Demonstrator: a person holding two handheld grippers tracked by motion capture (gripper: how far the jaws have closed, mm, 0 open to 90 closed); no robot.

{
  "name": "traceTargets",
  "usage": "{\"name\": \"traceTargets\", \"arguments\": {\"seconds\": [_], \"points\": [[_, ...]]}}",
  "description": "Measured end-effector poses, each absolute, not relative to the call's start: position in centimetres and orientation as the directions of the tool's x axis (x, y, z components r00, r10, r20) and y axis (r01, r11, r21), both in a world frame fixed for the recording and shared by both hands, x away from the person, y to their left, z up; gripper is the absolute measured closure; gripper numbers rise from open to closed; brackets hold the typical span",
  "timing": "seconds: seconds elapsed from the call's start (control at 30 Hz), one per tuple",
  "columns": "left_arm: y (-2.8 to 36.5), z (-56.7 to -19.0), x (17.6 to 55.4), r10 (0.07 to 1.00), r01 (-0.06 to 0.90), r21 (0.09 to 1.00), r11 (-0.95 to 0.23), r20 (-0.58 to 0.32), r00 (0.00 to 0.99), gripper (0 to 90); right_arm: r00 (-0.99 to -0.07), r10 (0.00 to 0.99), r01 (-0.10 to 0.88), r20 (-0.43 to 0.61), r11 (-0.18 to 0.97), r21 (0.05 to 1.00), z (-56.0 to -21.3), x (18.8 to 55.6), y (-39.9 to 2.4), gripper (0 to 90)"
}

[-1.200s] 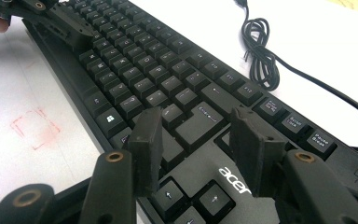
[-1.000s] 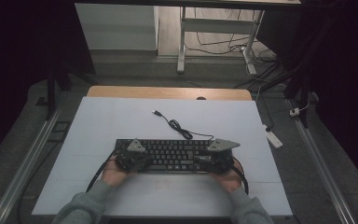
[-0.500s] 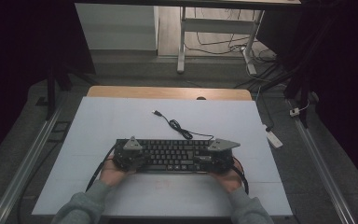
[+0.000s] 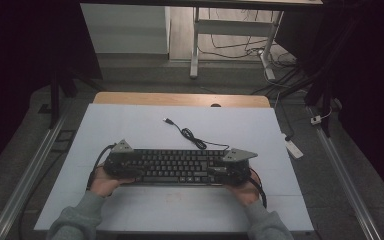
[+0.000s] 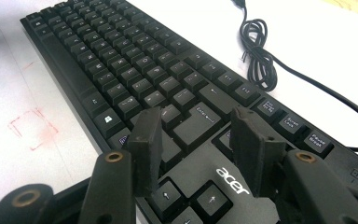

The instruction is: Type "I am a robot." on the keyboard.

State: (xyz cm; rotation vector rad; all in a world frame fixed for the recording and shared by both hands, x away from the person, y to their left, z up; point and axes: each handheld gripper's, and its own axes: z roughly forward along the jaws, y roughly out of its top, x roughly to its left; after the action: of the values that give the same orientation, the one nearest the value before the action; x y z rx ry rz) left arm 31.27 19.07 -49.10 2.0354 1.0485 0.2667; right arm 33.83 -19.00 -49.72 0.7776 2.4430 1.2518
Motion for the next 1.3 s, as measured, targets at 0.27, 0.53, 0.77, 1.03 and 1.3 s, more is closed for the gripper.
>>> {"name": "traceTargets", "arguments": {"seconds": [0.27,0.53,0.77,1.03,1.3], "points": [[19.3,-49.2,31.4,0.762,0.595,0.737,-0.321,-0.172,0.625,33.1,-0.812,0.584,0.332,-0.009,0.474,0.815,-49.7,33.9,-19.0,54.0],[19.2,-49.2,31.4,0.761,0.593,0.737,-0.325,-0.168,0.626,32.6,-0.813,0.582,0.329,-0.012,0.476,0.816,-49.6,33.8,-19.0,54.0],[19.0,-49.3,31.4,0.759,0.590,0.734,-0.336,-0.159,0.631,32.4,-0.814,0.581,0.327,-0.008,0.470,0.820,-49.6,33.8,-18.9,54.0],[18.9,-49.3,31.4,0.760,0.590,0.732,-0.340,-0.156,0.631,32.2,-0.820,0.573,0.311,-0.007,0.454,0.835,-48.7,33.9,-17.8,54.1],[18.9,-49.3,31.4,0.760,0.589,0.732,-0.343,-0.153,0.632,32.2,-0.832,0.555,0.301,-0.003,0.456,0.838,-48.3,34.3,-15.7,57.1]]}}
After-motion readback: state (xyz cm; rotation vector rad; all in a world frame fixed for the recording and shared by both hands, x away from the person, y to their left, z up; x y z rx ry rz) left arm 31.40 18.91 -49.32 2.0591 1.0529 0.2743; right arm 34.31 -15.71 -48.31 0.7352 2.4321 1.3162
